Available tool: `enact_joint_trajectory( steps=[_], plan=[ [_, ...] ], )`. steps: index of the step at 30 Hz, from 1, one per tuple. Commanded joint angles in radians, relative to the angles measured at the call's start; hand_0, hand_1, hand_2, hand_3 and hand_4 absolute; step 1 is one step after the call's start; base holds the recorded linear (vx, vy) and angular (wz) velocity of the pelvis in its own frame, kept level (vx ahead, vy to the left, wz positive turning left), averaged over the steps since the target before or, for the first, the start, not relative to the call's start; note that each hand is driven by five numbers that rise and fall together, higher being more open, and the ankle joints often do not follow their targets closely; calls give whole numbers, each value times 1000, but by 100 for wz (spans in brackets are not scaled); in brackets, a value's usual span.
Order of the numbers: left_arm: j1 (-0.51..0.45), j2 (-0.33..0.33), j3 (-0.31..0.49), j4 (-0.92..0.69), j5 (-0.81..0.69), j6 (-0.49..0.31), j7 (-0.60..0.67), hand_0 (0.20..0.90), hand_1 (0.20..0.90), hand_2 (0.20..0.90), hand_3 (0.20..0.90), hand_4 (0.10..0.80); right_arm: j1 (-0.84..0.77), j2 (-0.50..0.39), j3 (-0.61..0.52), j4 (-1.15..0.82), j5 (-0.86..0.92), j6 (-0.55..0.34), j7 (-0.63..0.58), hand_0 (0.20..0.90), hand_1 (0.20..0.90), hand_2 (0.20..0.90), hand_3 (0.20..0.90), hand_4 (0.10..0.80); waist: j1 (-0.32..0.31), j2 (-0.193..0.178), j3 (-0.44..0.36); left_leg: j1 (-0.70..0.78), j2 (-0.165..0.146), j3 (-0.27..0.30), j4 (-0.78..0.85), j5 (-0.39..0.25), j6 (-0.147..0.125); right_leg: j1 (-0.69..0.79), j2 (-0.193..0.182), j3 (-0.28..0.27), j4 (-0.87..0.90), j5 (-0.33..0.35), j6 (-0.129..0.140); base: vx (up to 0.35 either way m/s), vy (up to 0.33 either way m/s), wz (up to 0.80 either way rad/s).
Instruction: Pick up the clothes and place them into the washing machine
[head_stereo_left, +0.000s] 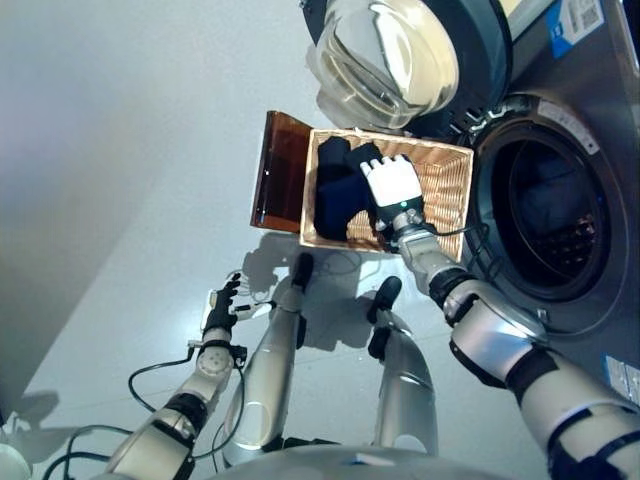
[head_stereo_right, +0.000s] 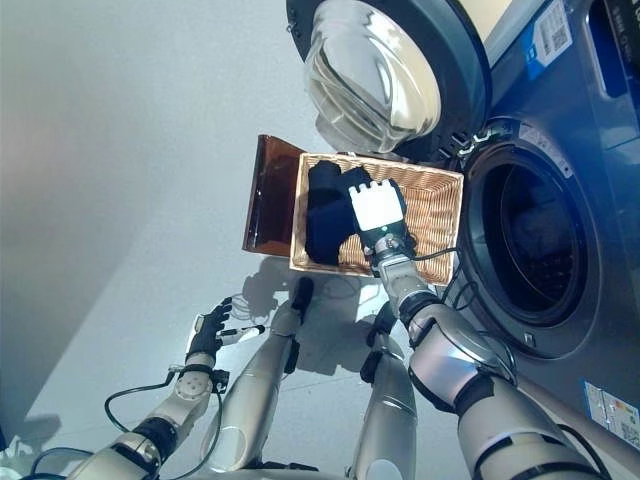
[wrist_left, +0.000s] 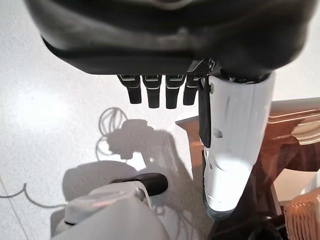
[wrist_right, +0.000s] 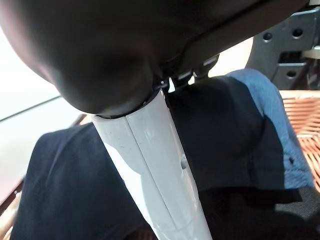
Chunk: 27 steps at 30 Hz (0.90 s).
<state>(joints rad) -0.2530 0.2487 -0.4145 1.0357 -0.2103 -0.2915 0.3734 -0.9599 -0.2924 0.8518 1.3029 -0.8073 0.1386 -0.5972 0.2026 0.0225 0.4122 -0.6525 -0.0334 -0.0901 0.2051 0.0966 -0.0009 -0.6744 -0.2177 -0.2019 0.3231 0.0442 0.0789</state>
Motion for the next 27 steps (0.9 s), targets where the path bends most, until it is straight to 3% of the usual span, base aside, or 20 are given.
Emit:
enact_joint_trajectory(
  steps=[1,2,3,4,5,9,10,11,13,14,16,27],
  plan=[
    [25,36,-15,-42,-9,-43,28,900,900,900,900,800,-88,-54,-5,12,1,30,-50,900,900,900,900,800,2,63,-6,-60,-23,21,89,-96,-55,27,-13,26,20,-44,20,-99,32,10],
    [23,36,-16,-44,-8,-43,27,900,900,900,900,800,-88,-54,-7,13,0,30,-48,900,900,900,900,800,3,66,-5,-62,-24,22,89,-95,-55,25,-14,27,22,-43,20,-3,1,12],
    [22,35,-17,-45,-4,-43,28,900,900,900,900,800,-82,-54,-13,17,-4,32,-45,538,538,538,538,541,5,70,-5,-52,-25,19,95,-126,-59,32,-13,32,35,-74,27,89,-25,10],
    [22,36,-17,-47,-4,-43,27,900,900,900,900,800,-84,-58,-14,19,-3,34,-46,420,420,420,420,457,6,72,-4,-54,-25,18,96,-125,-58,29,-14,32,39,-75,27,88,-24,6],
    [22,36,-18,-48,-1,-42,29,900,900,900,900,800,-84,-59,-16,16,-4,34,-48,200,200,200,200,300,6,73,-3,-57,-25,19,100,-126,-57,25,-16,33,45,-75,26,0,0,0],
    [27,37,-17,-54,7,-42,32,900,900,900,900,800,-85,-57,-25,14,-3,37,-55,200,200,200,200,300,7,76,-4,-58,-27,23,102,-126,-56,20,-17,37,46,-73,25,-26,13,1],
    [25,36,-14,-52,10,-40,33,900,900,900,900,800,-86,-58,-30,10,-2,38,-59,200,200,200,200,300,6,78,-2,-66,-28,27,92,-93,-51,14,-19,30,33,-42,19,0,0,0],
    [28,35,-15,-47,13,-39,34,900,900,900,900,800,-85,-58,-29,8,-3,38,-61,200,200,200,200,300,5,76,-8,-49,-26,26,95,-125,-55,26,-17,38,41,-71,26,-4,14,7],
    [27,34,-19,-45,17,-39,34,900,900,900,900,800,-82,-57,-34,12,0,39,-65,200,200,200,200,300,6,76,-14,-38,-26,26,87,-125,-56,34,-17,38,35,-68,27,0,13,5],
    [26,35,-19,-45,18,-38,32,900,900,900,900,800,-84,-60,-35,10,2,39,-66,200,200,200,200,300,6,78,-15,-44,-27,31,76,-91,-52,31,-20,33,18,-35,22,-89,43,0],
    [26,37,-19,-47,21,-38,32,900,900,900,900,800,-83,-65,-35,8,4,39,-64,200,200,200,200,300,5,77,-19,-37,-27,31,72,-90,-52,38,-20,35,13,-32,22,-46,18,-1],
    [45,29,-18,-16,45,-14,-2,900,900,900,900,800,-87,-121,-71,-3,38,34,-66,200,200,200,200,300,-12,75,-81,110,-22,65,1,-86,-47,177,-17,69,-99,15,36,17,19,-12]
  ],
)
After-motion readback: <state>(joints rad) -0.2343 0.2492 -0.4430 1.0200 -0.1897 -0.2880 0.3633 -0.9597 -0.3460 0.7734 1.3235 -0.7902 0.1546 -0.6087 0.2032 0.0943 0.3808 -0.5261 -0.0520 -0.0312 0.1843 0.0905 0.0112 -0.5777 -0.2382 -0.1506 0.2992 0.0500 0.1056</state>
